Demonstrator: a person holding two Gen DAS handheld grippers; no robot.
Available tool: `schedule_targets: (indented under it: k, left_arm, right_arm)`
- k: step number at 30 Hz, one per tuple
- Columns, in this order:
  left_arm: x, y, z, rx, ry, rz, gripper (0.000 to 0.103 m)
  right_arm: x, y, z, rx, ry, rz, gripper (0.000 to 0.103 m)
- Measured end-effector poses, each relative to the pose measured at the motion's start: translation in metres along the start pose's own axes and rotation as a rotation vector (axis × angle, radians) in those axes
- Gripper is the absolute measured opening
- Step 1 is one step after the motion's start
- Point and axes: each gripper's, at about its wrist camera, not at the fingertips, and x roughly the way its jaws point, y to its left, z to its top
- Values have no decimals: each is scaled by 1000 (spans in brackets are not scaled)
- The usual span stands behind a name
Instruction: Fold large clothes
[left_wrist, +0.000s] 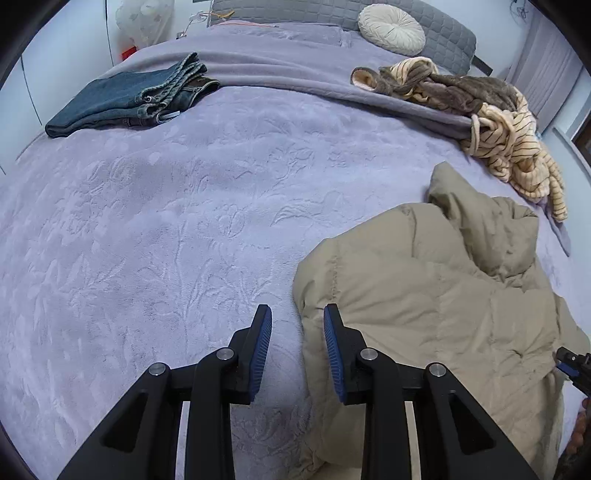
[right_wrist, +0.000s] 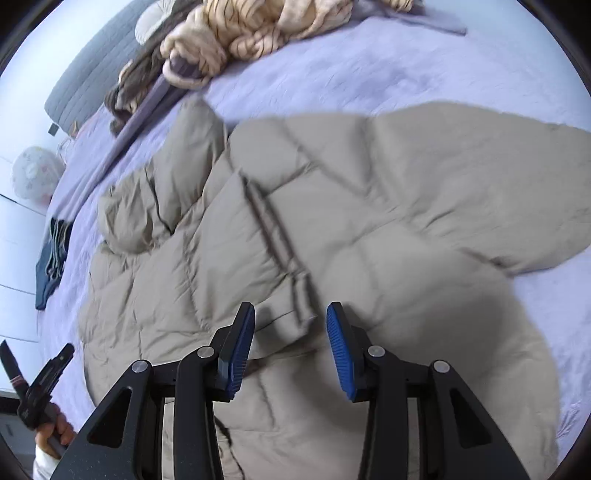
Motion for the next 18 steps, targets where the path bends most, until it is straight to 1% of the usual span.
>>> schedule_targets:
  k: [2, 5, 6, 7, 9, 10, 12, 14, 16, 18]
  left_arm:
    - [-11, -5, -3, 23, -1, -61, 31]
    - [-10, -25, -18, 86, 46, -122, 31]
    - [-3, -34, -28, 119, 76, -115, 31]
    - [3, -42, -38, 151, 99, -88, 31]
    - [23, -49, -56, 215, 120, 28, 31]
    - [30, -47, -61, 215, 119, 53, 31]
    - [40, -37, -61, 171, 127, 38, 31]
    - [43, -34, -56, 154, 136, 39, 31]
    - [41, -34, -52, 162, 144, 39, 31]
    - [38, -36, -53, 175, 144, 48, 31]
  right_arm:
    - [-10, 6, -3, -64, -24, 16, 43]
    - [-5, 30, -5, -200, -18, 25, 43]
    - [0, 37, -7, -234, -8, 20, 42]
    - [6, 41, -8, -249, 5, 22, 42]
    - [25, 46, -7, -244, 51, 6, 42]
    - [34, 47, -7, -237, 69, -8, 42]
    - [54, 51, -5, -252, 106, -59, 42]
    - [62, 53, -5, -273, 102, -82, 42]
    - [59, 50, -4, -261, 97, -93, 38]
    - [53, 42, -5, -229, 100, -135, 37]
